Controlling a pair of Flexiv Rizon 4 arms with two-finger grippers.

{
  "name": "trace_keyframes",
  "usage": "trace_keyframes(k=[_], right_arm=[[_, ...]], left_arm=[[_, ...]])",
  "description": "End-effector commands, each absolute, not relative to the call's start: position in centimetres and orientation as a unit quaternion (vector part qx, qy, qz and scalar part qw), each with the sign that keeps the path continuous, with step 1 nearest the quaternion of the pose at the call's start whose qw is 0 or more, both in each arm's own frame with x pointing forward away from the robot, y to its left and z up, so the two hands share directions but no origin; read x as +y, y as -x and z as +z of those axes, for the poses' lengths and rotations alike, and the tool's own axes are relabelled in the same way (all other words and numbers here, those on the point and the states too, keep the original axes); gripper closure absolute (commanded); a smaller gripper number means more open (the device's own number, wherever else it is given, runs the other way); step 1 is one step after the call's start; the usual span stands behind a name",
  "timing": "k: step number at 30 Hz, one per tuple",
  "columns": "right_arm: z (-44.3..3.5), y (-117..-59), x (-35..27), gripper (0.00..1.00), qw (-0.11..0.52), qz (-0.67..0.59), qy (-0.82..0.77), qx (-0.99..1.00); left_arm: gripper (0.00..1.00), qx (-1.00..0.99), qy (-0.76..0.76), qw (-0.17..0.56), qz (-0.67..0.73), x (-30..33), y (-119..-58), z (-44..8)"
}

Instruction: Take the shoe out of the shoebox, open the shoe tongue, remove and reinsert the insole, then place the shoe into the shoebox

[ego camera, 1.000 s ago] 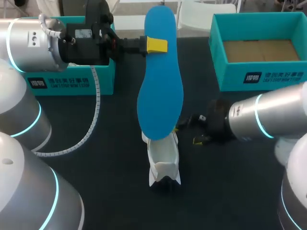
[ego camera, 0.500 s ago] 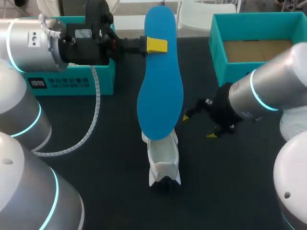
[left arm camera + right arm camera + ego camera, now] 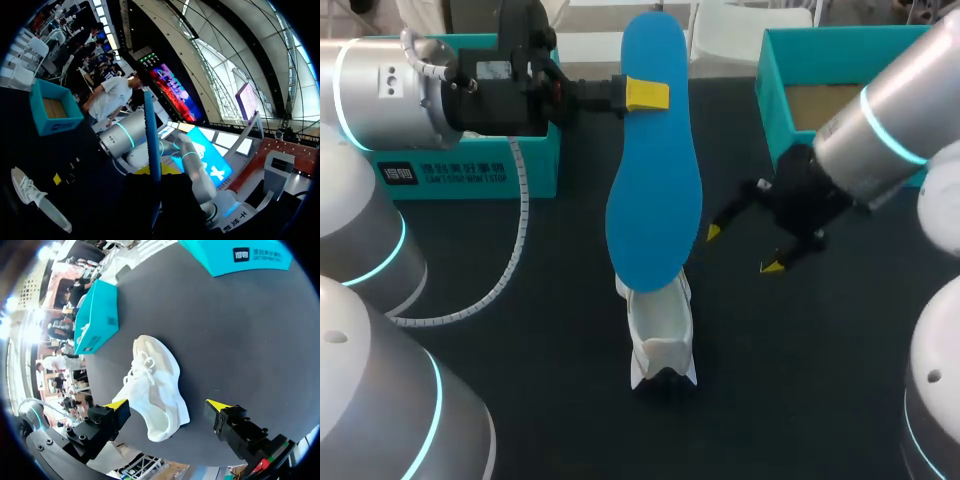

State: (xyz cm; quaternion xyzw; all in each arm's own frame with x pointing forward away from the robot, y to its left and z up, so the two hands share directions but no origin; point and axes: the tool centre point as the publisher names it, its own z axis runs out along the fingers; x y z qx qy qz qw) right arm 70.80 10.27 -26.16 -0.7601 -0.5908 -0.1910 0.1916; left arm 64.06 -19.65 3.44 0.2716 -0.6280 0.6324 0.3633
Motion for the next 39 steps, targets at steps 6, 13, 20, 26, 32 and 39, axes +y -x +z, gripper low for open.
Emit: trace_keyframes(k=[6,13,20,26,32,39], right_arm=[[-22.6,-71.9,9.5,0.00,0.264,-0.235,0.687,-0.635],[-21.0,-72.9,10.2,0.00,0.269,-0.293,0.657,-0.641],[-18.7,-72.9,10.9,0.00,0.290,-0.352,0.623,-0.636],[-18.7,-72.9,10.9,0.00,0.290,-0.352,0.623,-0.636],[-17.8,-72.8,10.8,0.00,0.290,-0.374,0.626,-0.620],[-14.3,-72.7,10.3,0.00,0.307,-0.421,0.614,-0.593]], left_arm=[[1.00,-0.628,-0.272,0.363,0.633,-19.8,-64.1,3.4],[1.00,-0.628,-0.272,0.363,0.633,-19.8,-64.1,3.4],[1.00,-0.628,-0.272,0.363,0.633,-19.8,-64.1,3.4],[1.00,-0.628,-0.272,0.363,0.633,-19.8,-64.1,3.4],[1.00,-0.628,-0.272,0.363,0.633,-19.8,-64.1,3.4],[1.00,-0.628,-0.272,0.363,0.633,-19.8,-64.1,3.4]])
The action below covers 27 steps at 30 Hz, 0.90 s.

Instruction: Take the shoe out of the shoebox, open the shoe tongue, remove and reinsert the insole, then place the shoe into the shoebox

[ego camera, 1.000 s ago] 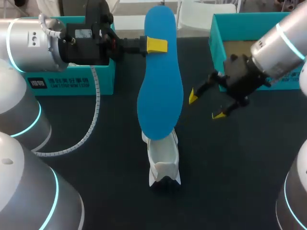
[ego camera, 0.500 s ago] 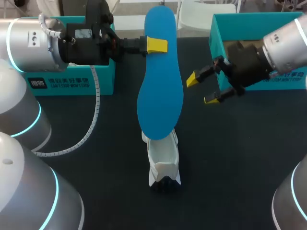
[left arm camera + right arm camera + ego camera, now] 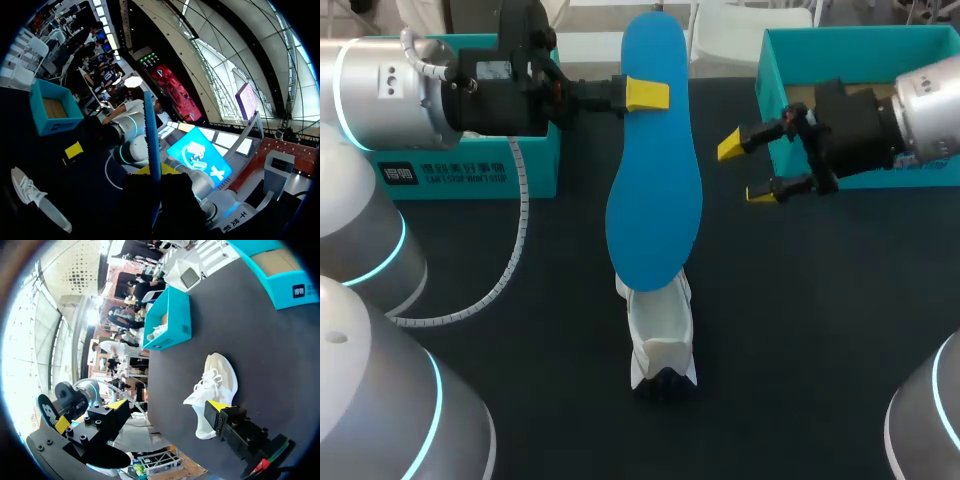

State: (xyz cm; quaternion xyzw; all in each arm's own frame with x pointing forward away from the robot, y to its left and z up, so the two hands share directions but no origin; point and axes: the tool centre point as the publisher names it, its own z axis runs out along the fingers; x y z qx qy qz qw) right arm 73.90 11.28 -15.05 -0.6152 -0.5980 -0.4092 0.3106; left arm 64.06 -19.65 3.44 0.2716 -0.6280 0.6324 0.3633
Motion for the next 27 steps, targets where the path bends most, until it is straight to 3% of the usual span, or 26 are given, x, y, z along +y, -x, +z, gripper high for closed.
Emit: trace_keyframes(k=[1,12,27], right_arm=[[-13.9,-72.7,10.2,0.00,0.310,-0.415,0.616,-0.593],[-10.4,-73.2,9.8,0.00,0.380,-0.455,0.581,-0.558],[-9.9,-73.5,9.9,0.00,0.382,-0.444,0.578,-0.568]], left_arm=[[1.00,-0.628,-0.272,0.363,0.633,-19.8,-64.1,3.4],[1.00,-0.628,-0.272,0.363,0.633,-19.8,-64.1,3.4],[1.00,-0.628,-0.272,0.363,0.633,-19.8,-64.1,3.4]])
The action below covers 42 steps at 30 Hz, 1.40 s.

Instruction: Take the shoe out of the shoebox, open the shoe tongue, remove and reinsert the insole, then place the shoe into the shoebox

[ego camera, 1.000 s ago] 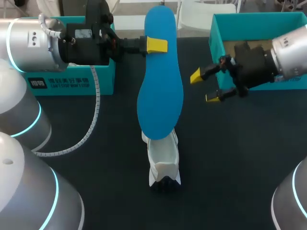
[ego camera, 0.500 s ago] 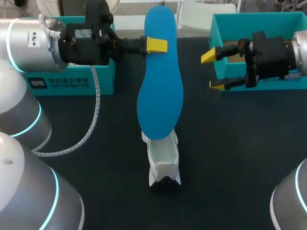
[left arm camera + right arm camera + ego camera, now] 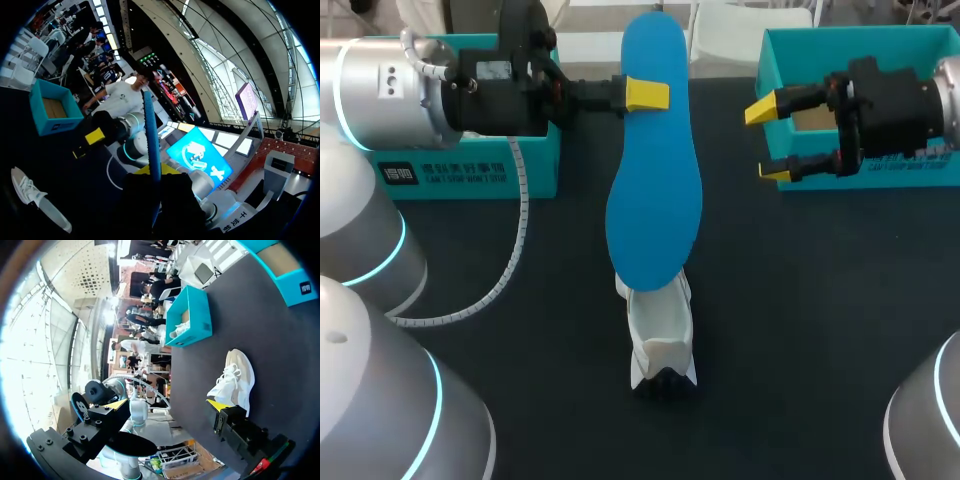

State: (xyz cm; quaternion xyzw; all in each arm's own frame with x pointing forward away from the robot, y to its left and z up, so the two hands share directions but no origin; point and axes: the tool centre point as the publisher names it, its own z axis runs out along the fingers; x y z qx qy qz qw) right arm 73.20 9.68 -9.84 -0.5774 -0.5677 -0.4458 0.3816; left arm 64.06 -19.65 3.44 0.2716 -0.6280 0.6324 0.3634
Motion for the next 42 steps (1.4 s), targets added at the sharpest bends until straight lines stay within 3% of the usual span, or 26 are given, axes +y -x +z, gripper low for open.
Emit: trace_keyframes(k=[1,6,11,17,20,24,35,42], right_arm=[[-9.9,-73.5,9.9,0.00,0.382,-0.444,0.578,-0.568],[-9.9,-73.5,9.9,0.00,0.382,-0.444,0.578,-0.568],[-9.9,-73.5,9.9,0.00,0.382,-0.444,0.578,-0.568],[-9.9,-73.5,9.9,0.00,0.382,-0.444,0.578,-0.568],[-9.9,-73.5,9.9,0.00,0.382,-0.444,0.578,-0.568],[-9.9,-73.5,9.9,0.00,0.382,-0.444,0.578,-0.568],[-9.9,-73.5,9.9,0.00,0.382,-0.444,0.578,-0.568],[-9.9,-73.5,9.9,0.00,0.382,-0.444,0.578,-0.568]], left_arm=[[1.00,-0.628,-0.272,0.363,0.633,-19.8,-64.1,3.4],[1.00,-0.649,-0.239,0.353,0.630,-19.6,-63.8,2.4],[1.00,-0.685,-0.189,0.292,0.640,-18.5,-64.4,1.2],[1.00,-0.688,-0.114,0.165,0.697,-17.5,-65.3,0.0],[1.00,-0.672,-0.050,0.063,0.736,-17.5,-66.2,-0.4],[1.00,-0.642,-0.001,0.014,0.766,-17.4,-66.8,-0.1],[1.00,-0.658,0.087,-0.055,0.746,-17.0,-67.9,0.1],[1.00,-0.666,0.089,-0.062,0.738,-17.0,-68.2,0.1]])
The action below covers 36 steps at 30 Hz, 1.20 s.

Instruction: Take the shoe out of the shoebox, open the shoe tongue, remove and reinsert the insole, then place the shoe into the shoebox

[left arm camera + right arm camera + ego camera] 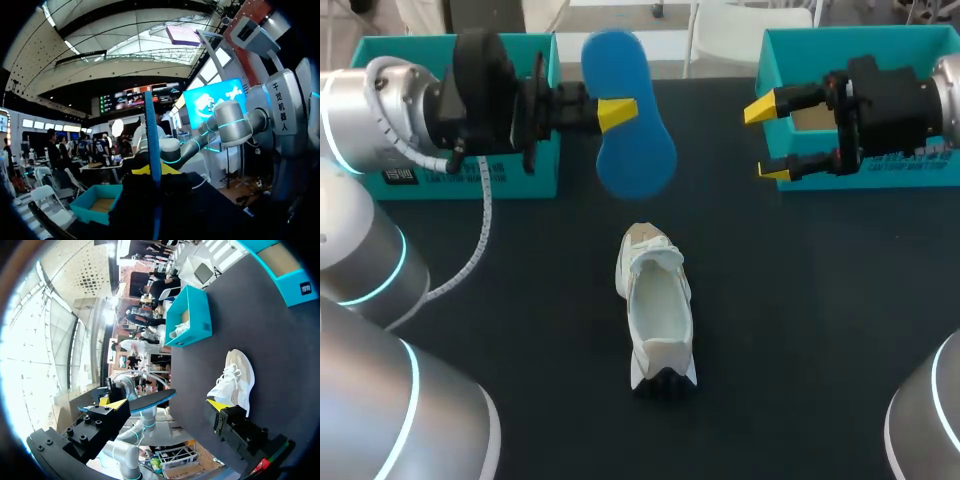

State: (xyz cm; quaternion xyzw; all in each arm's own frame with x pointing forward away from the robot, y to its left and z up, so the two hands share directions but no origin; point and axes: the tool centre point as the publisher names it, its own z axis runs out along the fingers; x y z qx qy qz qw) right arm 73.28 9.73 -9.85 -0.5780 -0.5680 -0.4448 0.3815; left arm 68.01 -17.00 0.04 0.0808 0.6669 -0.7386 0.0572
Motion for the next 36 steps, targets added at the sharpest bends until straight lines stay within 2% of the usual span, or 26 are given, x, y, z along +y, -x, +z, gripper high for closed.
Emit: trace_keyframes(k=[1,13,24,27,36], right_arm=[[-9.9,-73.5,9.9,0.00,0.382,-0.444,0.578,-0.568],[-9.9,-73.5,9.9,0.00,0.382,-0.444,0.578,-0.568],[-9.9,-73.5,9.9,0.00,0.382,-0.444,0.578,-0.568],[-9.9,-73.5,9.9,0.00,0.382,-0.444,0.578,-0.568],[-9.9,-73.5,9.9,0.00,0.382,-0.444,0.578,-0.568]], left_arm=[[1.00,0.666,-0.089,0.062,-0.738,-17.0,-68.2,0.1],[1.00,0.666,-0.089,0.062,-0.738,-17.0,-68.2,0.1],[1.00,0.548,-0.388,0.341,-0.658,-16.8,-70.8,-1.1],[1.00,0.502,-0.466,0.448,-0.574,-17.5,-71.4,-1.7],[1.00,0.498,-0.478,0.453,-0.565,-17.6,-71.4,-1.8]])
